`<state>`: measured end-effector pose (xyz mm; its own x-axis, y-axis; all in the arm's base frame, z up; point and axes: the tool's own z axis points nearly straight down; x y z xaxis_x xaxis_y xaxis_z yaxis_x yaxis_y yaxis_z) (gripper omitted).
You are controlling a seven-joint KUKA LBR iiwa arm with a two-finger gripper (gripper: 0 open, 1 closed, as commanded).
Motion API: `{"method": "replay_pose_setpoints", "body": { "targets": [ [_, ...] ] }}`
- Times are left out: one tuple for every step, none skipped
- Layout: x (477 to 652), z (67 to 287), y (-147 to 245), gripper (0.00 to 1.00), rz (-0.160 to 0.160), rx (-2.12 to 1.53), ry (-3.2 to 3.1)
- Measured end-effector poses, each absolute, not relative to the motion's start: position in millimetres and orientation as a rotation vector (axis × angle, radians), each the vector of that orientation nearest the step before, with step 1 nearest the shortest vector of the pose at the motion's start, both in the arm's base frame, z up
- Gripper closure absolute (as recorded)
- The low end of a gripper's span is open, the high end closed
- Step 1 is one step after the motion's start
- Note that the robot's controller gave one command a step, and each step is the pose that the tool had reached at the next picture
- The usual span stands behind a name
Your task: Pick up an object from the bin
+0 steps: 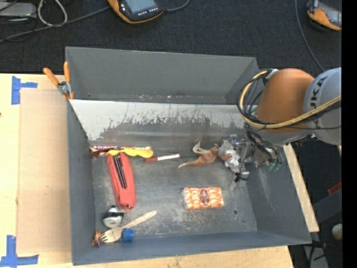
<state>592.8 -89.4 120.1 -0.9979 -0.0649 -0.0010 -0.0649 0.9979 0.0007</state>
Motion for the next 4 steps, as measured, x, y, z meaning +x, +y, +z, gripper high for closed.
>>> {"method": "replay_pose_setpoints", "body": {
  "targets": [
    [612.6,112.3,-89.1,0.0,-0.004,-0.123,3.132],
    [567.0,82.2,-58.3,0.0,0.0,-0.256,3.128],
    [546.0,70.2,-56.8,0.0,-0.007,-0.355,3.106],
    [514.9,70.0,-20.4,0.0,-0.001,-0.392,3.114]
  ]
}}
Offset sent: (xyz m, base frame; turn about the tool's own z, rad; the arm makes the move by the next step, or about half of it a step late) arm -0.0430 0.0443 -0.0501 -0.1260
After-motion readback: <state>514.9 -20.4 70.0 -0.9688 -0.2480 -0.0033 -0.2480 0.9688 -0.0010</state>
